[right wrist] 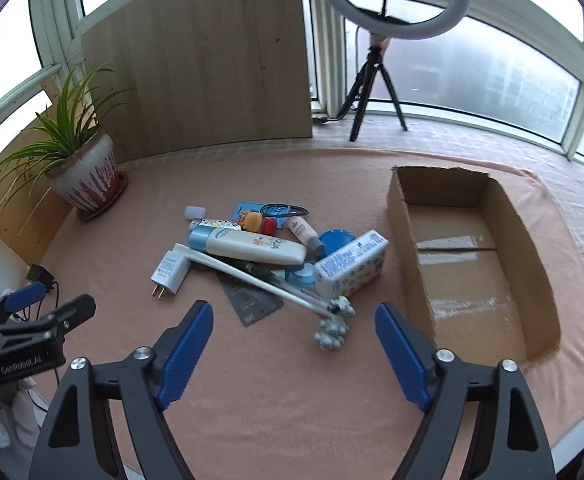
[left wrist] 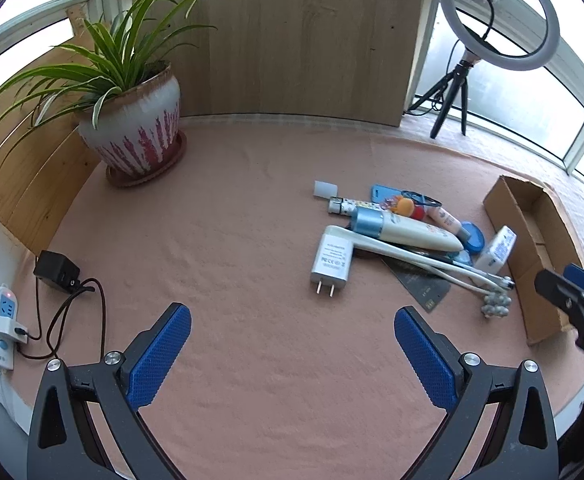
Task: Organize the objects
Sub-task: 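Reach the right gripper to the white massager's bead head and grasp it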
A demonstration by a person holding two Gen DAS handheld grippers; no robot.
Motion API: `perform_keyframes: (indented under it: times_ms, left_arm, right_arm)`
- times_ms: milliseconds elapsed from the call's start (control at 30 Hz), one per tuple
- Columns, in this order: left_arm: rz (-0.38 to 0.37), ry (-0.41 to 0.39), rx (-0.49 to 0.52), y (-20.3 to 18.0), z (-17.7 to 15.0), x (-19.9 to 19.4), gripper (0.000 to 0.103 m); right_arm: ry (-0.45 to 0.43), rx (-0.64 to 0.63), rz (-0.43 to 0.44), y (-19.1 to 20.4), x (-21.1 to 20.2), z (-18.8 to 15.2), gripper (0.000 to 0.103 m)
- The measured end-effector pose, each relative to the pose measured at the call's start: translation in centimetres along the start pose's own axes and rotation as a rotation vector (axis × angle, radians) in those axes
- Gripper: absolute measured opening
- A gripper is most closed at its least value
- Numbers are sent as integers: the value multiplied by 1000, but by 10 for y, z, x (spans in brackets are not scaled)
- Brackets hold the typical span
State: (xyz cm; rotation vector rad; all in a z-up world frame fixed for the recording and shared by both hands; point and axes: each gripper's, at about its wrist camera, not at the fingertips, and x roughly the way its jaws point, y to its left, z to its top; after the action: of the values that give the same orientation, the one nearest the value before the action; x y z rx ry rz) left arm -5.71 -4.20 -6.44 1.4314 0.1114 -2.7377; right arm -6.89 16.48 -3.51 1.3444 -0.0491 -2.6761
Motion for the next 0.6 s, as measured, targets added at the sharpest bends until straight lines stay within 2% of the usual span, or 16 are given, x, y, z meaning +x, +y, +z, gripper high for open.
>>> perform_keyframes:
  times_ms: [100,267,433,467,600]
  left_arm:
    - [6,2,-12,6,3,6,103]
    - [19,3,-30,14,3,10,103]
    - [28,7,-54,22,0,11,103]
    - [29,7,-59,23,-1,11,103]
    - [38,5,-74,29,-6,8,103]
  right_arm:
    - [41,2,26,-5,15,10,68]
    - [138,3,71,-5,50,24,49]
    - [269,37,159,-7,89,36,43]
    - [290,43,164,-7,96,37,39]
    - [346,71,157,-12,120,39,35]
